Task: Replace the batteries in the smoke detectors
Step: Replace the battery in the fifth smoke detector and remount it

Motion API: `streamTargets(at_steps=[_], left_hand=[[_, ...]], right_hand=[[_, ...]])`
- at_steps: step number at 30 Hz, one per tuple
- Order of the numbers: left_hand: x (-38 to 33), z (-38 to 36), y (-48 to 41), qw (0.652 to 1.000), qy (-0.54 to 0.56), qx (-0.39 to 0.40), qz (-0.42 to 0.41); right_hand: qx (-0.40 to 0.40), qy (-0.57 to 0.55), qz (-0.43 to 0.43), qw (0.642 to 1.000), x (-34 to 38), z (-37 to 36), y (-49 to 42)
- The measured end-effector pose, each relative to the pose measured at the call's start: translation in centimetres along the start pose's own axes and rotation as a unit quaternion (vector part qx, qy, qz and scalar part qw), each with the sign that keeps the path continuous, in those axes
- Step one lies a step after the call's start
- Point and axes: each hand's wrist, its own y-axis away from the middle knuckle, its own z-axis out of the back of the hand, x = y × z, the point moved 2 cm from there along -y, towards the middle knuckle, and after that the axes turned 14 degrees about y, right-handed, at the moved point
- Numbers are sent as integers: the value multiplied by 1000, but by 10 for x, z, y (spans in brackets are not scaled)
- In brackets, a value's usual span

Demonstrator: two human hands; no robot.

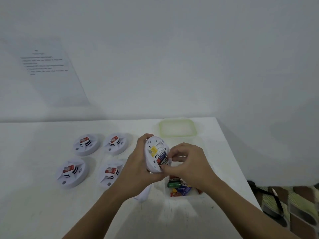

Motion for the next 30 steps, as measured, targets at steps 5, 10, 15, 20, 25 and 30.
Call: streamTargets(at_steps=[5, 10, 15, 20, 25, 30], left_hand=[[2, -7, -6, 999, -21, 31, 1], [7, -9, -11, 999, -23, 24, 2], [15, -7, -14, 999, -23, 22, 8], [23, -8, -15, 998, -48, 29, -5], [22, -9, -18, 999, -41, 20, -11], [19, -9, -20, 1000, -25, 1, -10]], right_hand=[[15, -31, -39, 999, -15, 6, -2], [38, -115, -89, 989, -20, 5, -5], [43, -121, -119, 985, -22, -4, -7], [62, -148, -141, 977, -26, -5, -7], [48, -106, -139, 983, -24, -1, -11], [-15, -49, -106, 993, -21, 4, -10]])
